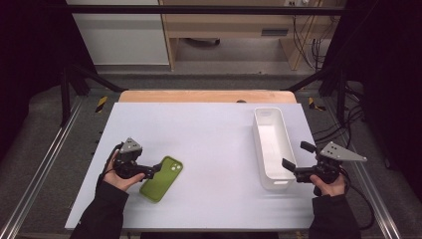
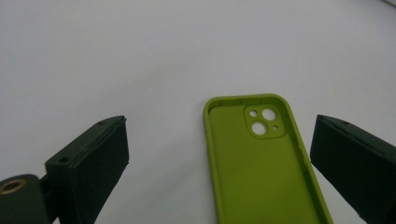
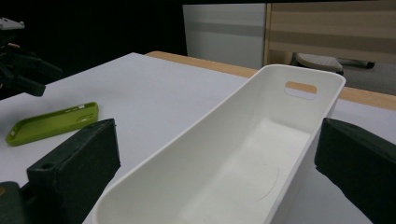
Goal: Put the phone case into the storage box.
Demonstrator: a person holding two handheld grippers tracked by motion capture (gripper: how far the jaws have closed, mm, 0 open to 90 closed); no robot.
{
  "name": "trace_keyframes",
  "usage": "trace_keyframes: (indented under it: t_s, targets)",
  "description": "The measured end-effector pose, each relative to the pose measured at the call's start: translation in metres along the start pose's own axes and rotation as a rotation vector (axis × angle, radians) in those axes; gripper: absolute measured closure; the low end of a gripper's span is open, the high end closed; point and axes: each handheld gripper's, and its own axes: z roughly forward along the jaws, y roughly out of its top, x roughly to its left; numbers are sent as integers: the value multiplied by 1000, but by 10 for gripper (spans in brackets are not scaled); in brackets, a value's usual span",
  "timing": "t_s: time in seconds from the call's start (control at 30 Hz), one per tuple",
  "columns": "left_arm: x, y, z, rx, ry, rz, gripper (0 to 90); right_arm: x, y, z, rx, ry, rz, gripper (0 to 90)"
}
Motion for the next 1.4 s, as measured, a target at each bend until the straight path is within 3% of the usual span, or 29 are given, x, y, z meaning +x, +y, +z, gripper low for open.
trace_keyframes:
  t_s: [0.4, 0.53, 0.8, 1.0, 1.27, 1.3, 1.4]
  targets:
    - [-1, -12, 10, 63, 24, 6, 42, 1, 1, 0, 2, 1, -1, 6]
    - [-1, -15, 12, 84, 27, -11, 44, 1, 1, 0, 2, 2, -4, 6]
    - [-3, -21, 14, 114, 28, -5, 109, 1, 1, 0, 0, 1, -2, 6]
    - [-1, -24, 12, 131, 32, -27, 207, 2, 1, 0, 2, 1, -5, 6]
    - [-4, -28, 12, 158, 33, -27, 378, 1, 1, 0, -1, 1, -9, 6]
    - [-4, -29, 12, 162, 34, -28, 429, 2, 1, 0, 2, 2, -3, 6]
    - [-6, -29, 13, 178, 31, -20, 467, 2, 1, 0, 1, 1, -5, 6]
